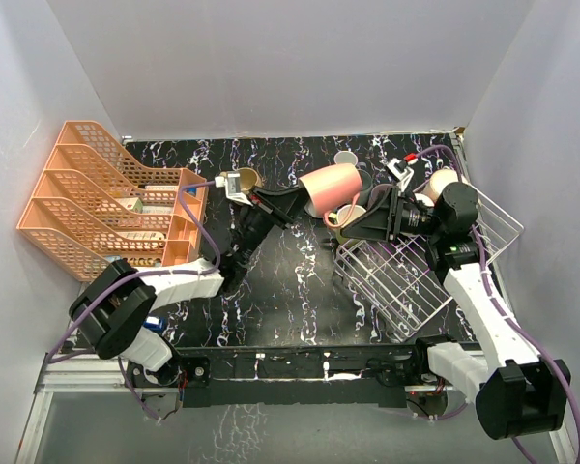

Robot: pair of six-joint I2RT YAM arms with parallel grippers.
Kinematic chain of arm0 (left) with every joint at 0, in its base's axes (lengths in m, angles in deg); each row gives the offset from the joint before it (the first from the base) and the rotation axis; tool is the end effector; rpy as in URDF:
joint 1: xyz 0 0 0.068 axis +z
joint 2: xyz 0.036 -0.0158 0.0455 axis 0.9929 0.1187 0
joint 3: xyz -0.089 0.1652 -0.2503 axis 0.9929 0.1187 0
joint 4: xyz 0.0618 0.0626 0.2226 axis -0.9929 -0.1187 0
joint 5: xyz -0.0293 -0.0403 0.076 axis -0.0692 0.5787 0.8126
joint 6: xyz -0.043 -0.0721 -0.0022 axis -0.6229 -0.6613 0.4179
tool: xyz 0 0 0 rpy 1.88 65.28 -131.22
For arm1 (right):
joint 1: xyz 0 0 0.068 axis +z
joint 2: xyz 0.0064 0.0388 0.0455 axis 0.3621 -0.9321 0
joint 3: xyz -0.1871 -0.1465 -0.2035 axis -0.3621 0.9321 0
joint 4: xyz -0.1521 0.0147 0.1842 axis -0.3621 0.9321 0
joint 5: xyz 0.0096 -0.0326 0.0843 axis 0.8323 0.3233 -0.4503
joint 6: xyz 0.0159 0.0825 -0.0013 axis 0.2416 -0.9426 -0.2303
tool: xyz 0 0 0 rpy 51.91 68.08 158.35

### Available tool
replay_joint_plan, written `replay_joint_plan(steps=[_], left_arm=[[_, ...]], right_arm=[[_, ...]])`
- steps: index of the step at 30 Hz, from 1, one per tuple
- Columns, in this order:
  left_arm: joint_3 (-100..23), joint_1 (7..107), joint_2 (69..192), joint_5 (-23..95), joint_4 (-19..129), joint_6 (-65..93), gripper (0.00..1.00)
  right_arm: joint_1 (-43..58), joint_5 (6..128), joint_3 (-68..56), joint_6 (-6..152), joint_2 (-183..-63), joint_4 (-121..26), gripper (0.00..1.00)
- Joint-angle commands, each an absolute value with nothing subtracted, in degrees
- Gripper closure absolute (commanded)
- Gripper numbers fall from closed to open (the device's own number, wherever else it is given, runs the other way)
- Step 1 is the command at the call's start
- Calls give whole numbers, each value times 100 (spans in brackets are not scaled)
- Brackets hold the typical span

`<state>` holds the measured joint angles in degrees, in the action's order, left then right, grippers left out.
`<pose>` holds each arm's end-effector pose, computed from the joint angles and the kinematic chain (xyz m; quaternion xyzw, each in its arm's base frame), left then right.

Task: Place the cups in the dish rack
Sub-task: Turn the cup upside down in the dish rack.

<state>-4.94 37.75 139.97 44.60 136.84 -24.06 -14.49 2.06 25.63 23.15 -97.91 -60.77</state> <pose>0.2151 -0.2175 0.3884 -0.0199 0.4421 -0.6611 0.6059 0.1647 0.0903 0.3796 -0.1427 0.6917 0.6567 0.2644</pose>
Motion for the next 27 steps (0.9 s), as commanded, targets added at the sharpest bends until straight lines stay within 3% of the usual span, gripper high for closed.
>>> replay_joint_plan(steps=[1,10,27], left_arm=[[-979,3597,14012,4647,14786,-2472,100],[-1160,3385,14300,4639,14919,-2320,100],[-1313,3309,14607,4412,14840,-2122,100]], right_arm=[[-1421,598,2266,1352,-9965,-7017,19],[-1420,748,2200,791,-10105,-7486,20],[-1420,781,2424,619,-9999,-7484,47]])
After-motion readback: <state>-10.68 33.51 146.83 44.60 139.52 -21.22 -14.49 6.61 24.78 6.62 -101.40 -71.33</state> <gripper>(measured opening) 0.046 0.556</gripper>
